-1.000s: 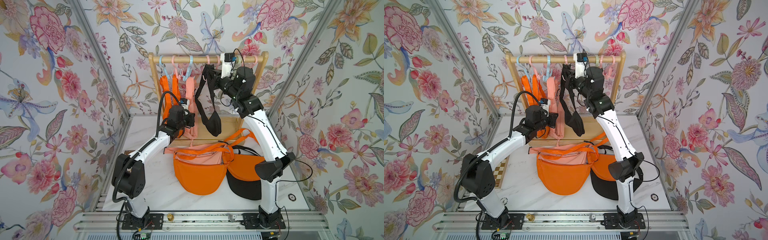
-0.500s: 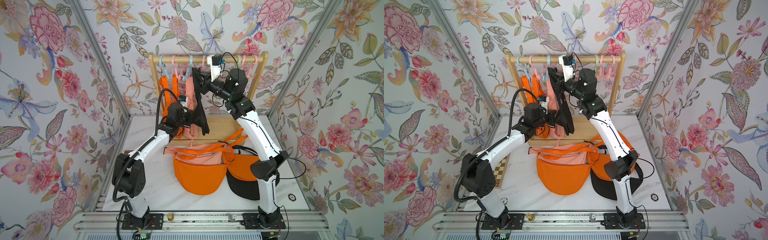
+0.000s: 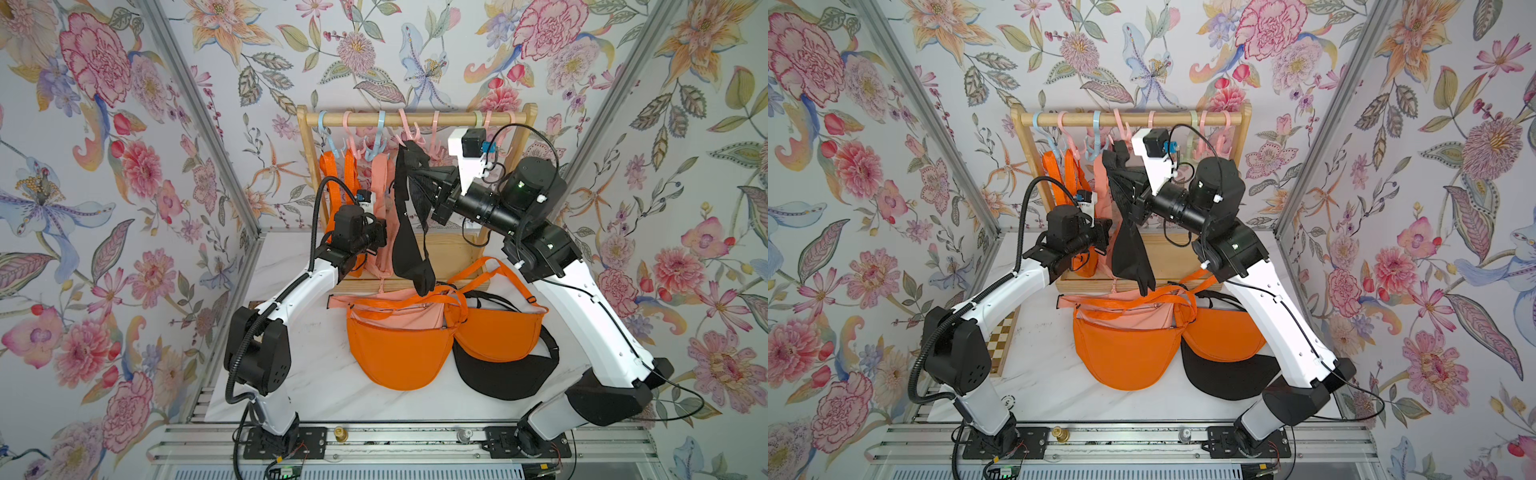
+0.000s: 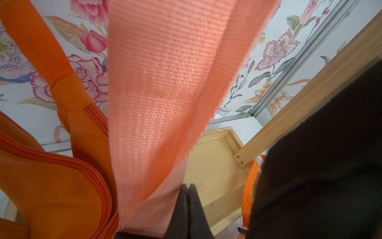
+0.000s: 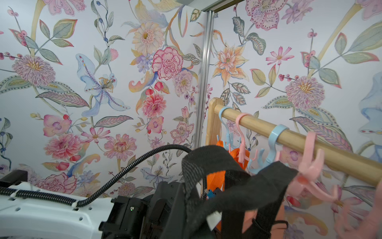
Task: Take the bag off the hook
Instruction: Pick up the bag from the hook.
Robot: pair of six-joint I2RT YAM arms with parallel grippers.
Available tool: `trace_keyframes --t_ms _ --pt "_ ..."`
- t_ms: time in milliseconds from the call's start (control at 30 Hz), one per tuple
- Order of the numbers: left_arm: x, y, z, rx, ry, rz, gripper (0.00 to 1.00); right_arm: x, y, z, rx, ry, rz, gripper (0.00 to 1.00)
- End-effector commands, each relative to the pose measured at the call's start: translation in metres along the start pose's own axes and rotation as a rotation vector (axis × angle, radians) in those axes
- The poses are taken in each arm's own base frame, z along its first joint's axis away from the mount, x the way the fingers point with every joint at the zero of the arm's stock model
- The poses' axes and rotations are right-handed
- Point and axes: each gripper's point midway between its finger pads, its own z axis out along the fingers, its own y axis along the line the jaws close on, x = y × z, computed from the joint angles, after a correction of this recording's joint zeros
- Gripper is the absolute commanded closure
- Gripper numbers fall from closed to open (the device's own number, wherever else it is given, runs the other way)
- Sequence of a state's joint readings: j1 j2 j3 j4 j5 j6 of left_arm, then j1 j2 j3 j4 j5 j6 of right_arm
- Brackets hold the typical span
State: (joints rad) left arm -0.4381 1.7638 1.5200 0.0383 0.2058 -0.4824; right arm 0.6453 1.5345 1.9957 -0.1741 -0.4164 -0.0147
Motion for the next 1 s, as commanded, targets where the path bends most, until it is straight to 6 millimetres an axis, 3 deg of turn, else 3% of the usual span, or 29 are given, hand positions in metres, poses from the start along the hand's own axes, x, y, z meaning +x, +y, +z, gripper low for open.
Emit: trace_keyframes --t_ms 0,100,167,333,500,633,767,967 --pt "-0.022 -0.002 -0.008 0.01 -0.038 0.01 0.86 0.0 -0.018 -0.009 0.101 -0.005 -0.044 1.0" --pt "-0.04 -0.01 -0.024 0.027 -0.079 0.006 0.27 0.009 -0.026 -0.011 0.121 0.017 -0.027 1.0" --pt "-0.056 -0.019 -0.041 0.045 -0.123 0.012 0.02 0.013 -0.032 -0.01 0.131 0.024 -0.016 1.0" --pt "-0.094 -0.058 -0.094 0.096 -0.252 0.145 0.0 0.017 -0.048 -0.006 0.125 0.027 0.04 1.0" --pt "-0.098 -0.086 -0.11 0.115 -0.286 0.293 0.0 0.009 -0.056 -0.005 0.105 0.007 0.075 1.0" --pt "-0.099 -0.097 -0.093 0.143 -0.266 0.356 0.0 -0.003 -0.061 -0.007 0.086 -0.018 0.102 1.0" --pt "-0.094 -0.091 -0.053 0.101 -0.214 0.407 0.0 -0.013 -0.063 -0.007 0.064 -0.037 0.12 1.0" --pt "-0.119 -0.083 -0.02 0.004 -0.251 0.464 0.0 -0.023 -0.064 -0.014 0.027 -0.051 0.155 1.0"
